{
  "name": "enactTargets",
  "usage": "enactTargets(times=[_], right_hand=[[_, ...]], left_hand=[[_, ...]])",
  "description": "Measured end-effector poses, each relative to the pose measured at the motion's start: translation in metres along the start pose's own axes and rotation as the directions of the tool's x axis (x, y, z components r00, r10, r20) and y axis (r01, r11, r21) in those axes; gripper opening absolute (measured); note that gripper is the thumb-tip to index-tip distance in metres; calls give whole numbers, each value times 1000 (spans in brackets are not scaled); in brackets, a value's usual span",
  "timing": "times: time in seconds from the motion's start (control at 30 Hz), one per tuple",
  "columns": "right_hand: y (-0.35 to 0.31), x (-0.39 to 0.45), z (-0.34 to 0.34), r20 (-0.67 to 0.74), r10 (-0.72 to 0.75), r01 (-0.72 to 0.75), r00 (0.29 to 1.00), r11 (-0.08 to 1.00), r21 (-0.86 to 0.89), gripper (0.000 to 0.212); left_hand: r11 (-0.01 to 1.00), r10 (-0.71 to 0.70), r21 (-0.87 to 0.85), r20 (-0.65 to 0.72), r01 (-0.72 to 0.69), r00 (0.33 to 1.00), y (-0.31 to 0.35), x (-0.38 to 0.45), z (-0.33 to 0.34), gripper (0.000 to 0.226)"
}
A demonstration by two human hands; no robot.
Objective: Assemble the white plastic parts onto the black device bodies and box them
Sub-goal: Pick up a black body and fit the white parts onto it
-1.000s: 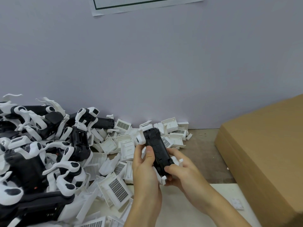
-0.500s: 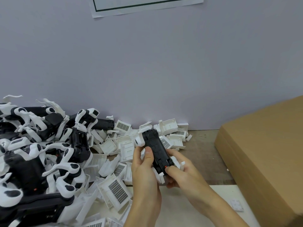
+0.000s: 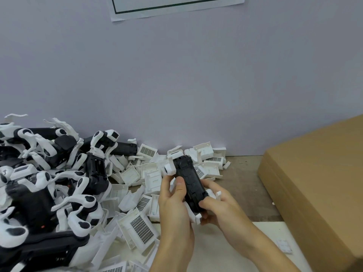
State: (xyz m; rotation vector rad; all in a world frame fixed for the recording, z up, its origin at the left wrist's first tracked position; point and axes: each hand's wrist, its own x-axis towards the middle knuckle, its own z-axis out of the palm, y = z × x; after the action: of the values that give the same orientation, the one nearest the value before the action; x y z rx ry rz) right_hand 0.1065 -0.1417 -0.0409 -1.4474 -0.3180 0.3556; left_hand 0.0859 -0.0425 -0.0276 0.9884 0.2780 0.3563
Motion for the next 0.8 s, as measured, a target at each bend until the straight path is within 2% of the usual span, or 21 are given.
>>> enactTargets(times=[0.37, 0.47, 0.57, 0.7, 0.8], right_hand=[[1, 0, -1, 11, -15, 15, 1000, 1000, -21, 48], [1, 1, -2, 9, -56, 55, 998, 995, 84, 46], [-2, 1, -6, -114, -114, 133, 987, 975, 176, 36], [-8, 0, -11, -238, -208, 250, 949, 955, 162, 34], [-8, -2, -14, -182, -227, 258, 957, 951, 171, 40]], left_hand=[[1000, -1, -22, -18, 1, 1000, 1, -1, 0, 22], [998, 24, -64, -69, -29, 997, 5, -3, 0, 20], [994, 48, -93, -125, -60, 991, 10, -1, -2, 24], [980, -6, -197, -139, -22, 990, 11, 0, -2, 32], [932, -69, -358, -53, 46, 996, 15, -3, -3, 30]])
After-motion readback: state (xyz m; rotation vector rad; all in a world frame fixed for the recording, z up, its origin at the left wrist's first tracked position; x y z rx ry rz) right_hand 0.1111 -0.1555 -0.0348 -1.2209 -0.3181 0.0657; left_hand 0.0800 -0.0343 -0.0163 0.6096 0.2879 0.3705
